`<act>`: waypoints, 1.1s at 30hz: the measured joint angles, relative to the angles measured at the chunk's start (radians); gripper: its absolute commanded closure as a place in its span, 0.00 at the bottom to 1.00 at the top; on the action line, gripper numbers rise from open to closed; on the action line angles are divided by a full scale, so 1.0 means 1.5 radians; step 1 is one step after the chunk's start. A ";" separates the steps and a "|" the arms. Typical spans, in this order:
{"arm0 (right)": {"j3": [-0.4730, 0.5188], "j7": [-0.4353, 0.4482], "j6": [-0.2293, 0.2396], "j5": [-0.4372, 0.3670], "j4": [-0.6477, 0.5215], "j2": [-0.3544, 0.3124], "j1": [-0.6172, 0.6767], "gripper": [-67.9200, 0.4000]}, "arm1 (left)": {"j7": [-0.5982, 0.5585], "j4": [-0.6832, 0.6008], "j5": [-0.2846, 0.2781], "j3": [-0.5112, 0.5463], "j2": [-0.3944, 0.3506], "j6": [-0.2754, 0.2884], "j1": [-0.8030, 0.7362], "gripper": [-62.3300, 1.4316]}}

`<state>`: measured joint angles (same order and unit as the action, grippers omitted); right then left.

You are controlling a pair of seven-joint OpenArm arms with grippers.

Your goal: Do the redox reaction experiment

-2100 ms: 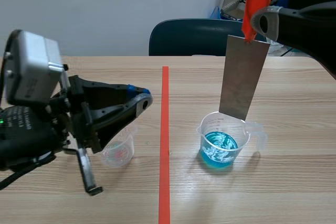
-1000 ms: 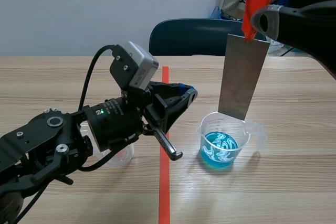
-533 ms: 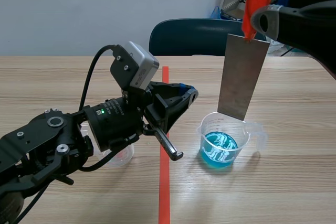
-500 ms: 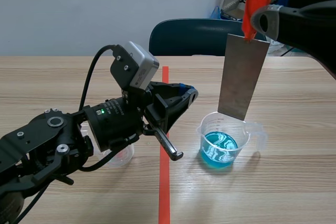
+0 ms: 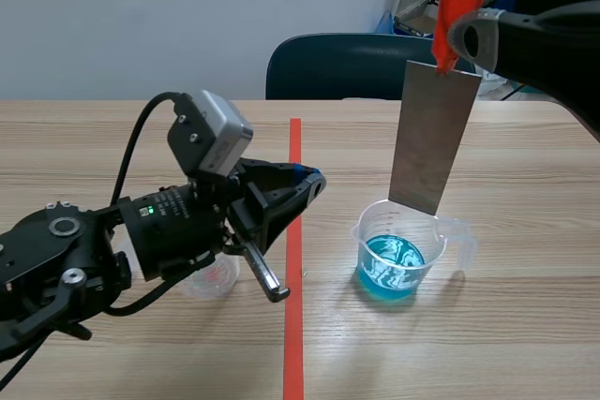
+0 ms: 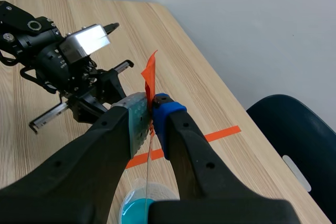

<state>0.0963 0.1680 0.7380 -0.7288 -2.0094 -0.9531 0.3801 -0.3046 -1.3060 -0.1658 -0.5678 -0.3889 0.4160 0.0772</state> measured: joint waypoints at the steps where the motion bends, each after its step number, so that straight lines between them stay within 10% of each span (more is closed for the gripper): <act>1: 0.000 0.000 0.000 0.000 0.000 0.000 0.000 0.98 | -0.009 -0.010 0.000 0.004 -0.009 0.001 -0.010 0.95; 29: 0.000 0.000 0.000 0.000 0.000 0.000 0.000 0.98 | -0.094 -0.167 0.023 0.102 -0.142 -0.001 -0.229 0.95; 33: 0.000 0.000 0.000 0.000 0.000 0.000 0.000 0.99 | -0.094 -0.167 0.023 0.102 -0.142 -0.001 -0.229 0.71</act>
<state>0.0963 0.1680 0.7380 -0.7292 -2.0094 -0.9531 0.3801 -0.4461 -1.5570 -0.1318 -0.4152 -0.6014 0.4152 -0.2657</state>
